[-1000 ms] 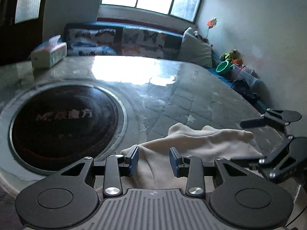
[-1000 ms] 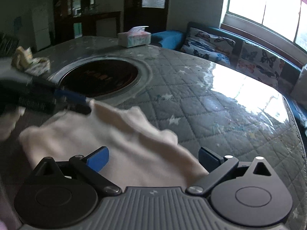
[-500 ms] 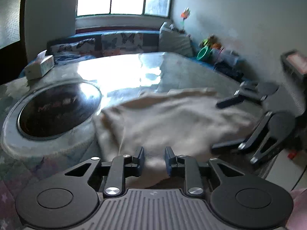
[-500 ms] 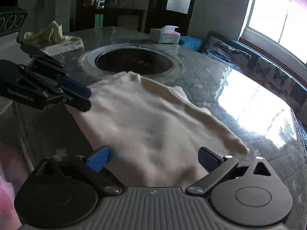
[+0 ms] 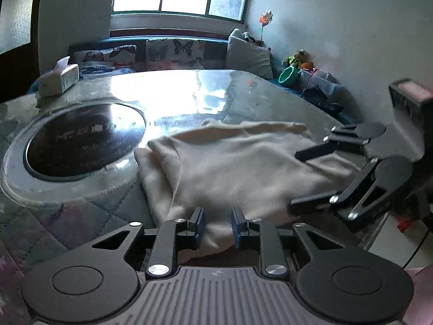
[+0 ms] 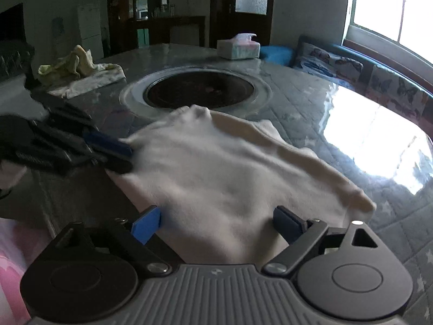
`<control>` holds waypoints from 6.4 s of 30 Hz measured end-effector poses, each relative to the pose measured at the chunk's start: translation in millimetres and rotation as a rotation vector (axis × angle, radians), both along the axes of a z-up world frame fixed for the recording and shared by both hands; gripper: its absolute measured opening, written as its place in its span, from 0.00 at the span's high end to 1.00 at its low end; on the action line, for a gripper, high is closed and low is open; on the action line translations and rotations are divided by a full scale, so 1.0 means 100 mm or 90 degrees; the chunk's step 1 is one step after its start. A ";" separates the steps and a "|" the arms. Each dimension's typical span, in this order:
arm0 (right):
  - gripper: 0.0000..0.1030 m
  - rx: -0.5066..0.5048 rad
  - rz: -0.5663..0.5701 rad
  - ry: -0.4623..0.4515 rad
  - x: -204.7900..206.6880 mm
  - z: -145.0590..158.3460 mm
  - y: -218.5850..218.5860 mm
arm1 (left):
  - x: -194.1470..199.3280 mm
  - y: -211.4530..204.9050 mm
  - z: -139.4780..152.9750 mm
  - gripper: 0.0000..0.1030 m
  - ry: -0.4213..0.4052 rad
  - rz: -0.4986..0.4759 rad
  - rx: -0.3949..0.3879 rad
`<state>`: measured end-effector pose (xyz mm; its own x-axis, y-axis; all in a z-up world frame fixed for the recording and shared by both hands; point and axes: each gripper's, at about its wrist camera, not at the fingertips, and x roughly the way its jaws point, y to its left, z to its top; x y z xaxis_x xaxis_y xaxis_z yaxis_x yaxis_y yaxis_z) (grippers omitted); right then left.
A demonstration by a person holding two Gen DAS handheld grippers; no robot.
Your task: Fold clothes
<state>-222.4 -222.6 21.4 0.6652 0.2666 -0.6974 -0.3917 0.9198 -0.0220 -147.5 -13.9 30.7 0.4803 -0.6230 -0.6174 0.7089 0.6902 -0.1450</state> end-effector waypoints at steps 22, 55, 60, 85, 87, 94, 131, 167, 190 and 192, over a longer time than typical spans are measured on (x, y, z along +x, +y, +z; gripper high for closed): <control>0.14 0.056 0.033 -0.004 0.14 0.10 0.07 | 0.22 0.08 0.08 0.70 0.026 0.065 -0.005; 0.14 -0.042 0.146 -0.027 0.01 0.17 0.80 | 0.33 0.16 0.10 0.00 0.034 0.164 0.010; 0.14 -0.057 0.166 -0.027 0.02 0.16 0.95 | 0.35 0.23 0.08 0.00 0.035 0.168 0.001; 0.75 -0.132 0.159 -0.059 0.16 0.02 1.21 | 0.63 0.50 0.03 0.01 0.216 0.244 -0.150; 0.84 -0.107 0.150 -0.058 0.18 0.06 1.16 | 0.64 0.47 0.01 0.01 0.234 0.252 -0.158; 0.89 -0.003 0.127 -0.049 0.24 0.24 0.91 | 0.73 0.35 -0.04 0.04 0.323 0.262 -0.214; 0.50 0.169 -0.262 -0.002 0.29 -0.17 -1.30 | 0.83 0.08 -0.17 0.84 0.347 0.239 -0.195; 0.88 0.103 -0.375 -0.163 -0.10 0.77 -1.96 | 1.08 -1.51 0.53 0.85 0.203 0.054 -0.115; 0.88 0.056 -0.500 -0.109 0.26 0.34 -2.73 | 1.32 -2.53 0.23 0.85 0.211 0.013 -0.077; 0.88 0.058 -0.503 -0.104 0.28 0.29 -2.74 | 1.34 -2.52 0.19 0.85 0.217 0.016 -0.070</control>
